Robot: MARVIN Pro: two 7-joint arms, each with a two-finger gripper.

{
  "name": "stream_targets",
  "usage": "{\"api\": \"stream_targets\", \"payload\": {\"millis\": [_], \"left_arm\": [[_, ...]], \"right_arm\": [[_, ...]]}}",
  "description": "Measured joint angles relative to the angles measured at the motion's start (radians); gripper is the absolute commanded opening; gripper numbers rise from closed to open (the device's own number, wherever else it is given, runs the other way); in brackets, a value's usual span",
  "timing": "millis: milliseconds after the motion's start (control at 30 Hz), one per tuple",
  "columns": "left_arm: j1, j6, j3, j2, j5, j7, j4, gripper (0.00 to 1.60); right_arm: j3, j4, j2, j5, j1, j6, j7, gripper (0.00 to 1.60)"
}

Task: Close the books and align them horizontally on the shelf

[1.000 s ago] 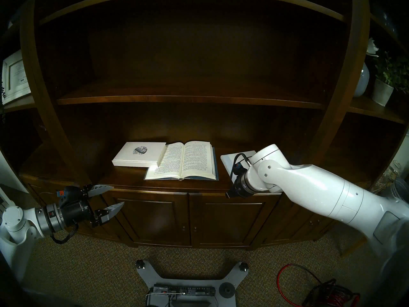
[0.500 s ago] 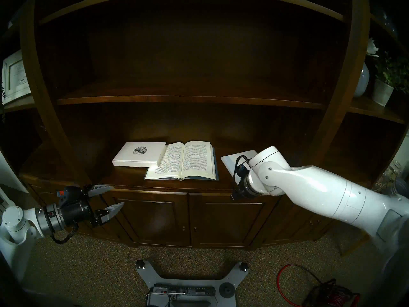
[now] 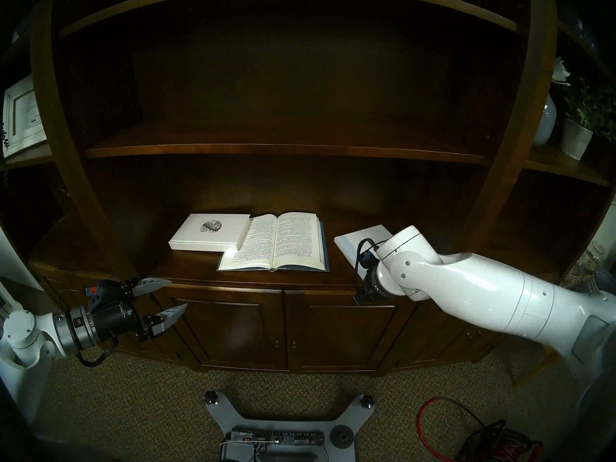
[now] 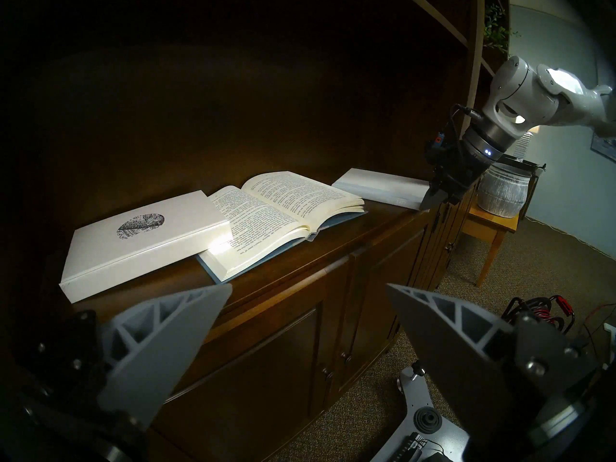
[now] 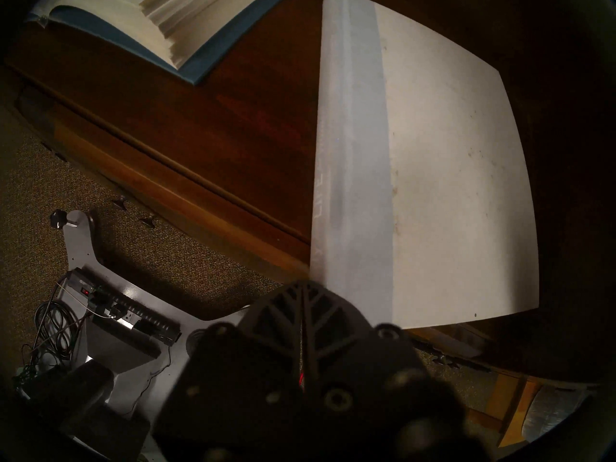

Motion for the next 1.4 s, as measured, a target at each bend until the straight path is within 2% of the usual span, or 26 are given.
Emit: {"api": "stream_targets", "payload": {"millis": [200, 367, 700, 967, 1233, 1400], "left_arm": [[0.000, 0.000, 0.000, 0.000, 0.000, 0.000, 0.000, 1.60], [0.000, 0.000, 0.000, 0.000, 0.000, 0.000, 0.000, 1.60], [0.000, 0.000, 0.000, 0.000, 0.000, 0.000, 0.000, 1.60], [0.000, 0.000, 0.000, 0.000, 0.000, 0.000, 0.000, 1.60], [0.000, 0.000, 0.000, 0.000, 0.000, 0.000, 0.000, 1.60], [0.000, 0.000, 0.000, 0.000, 0.000, 0.000, 0.000, 1.60]], "right_arm": [[-0.028, 0.001, -0.001, -0.058, 0.005, 0.000, 0.000, 0.00], [-0.031, -0.006, 0.009, -0.065, 0.005, 0.000, -0.001, 0.00], [-0.005, -0.062, 0.063, -0.035, 0.012, 0.000, -0.001, 0.00], [0.019, -0.085, 0.106, 0.015, 0.016, -0.004, 0.012, 0.00], [0.043, -0.094, 0.136, 0.060, 0.024, -0.012, 0.097, 0.00], [0.047, -0.062, 0.134, 0.061, 0.031, -0.011, 0.142, 0.00]]}}
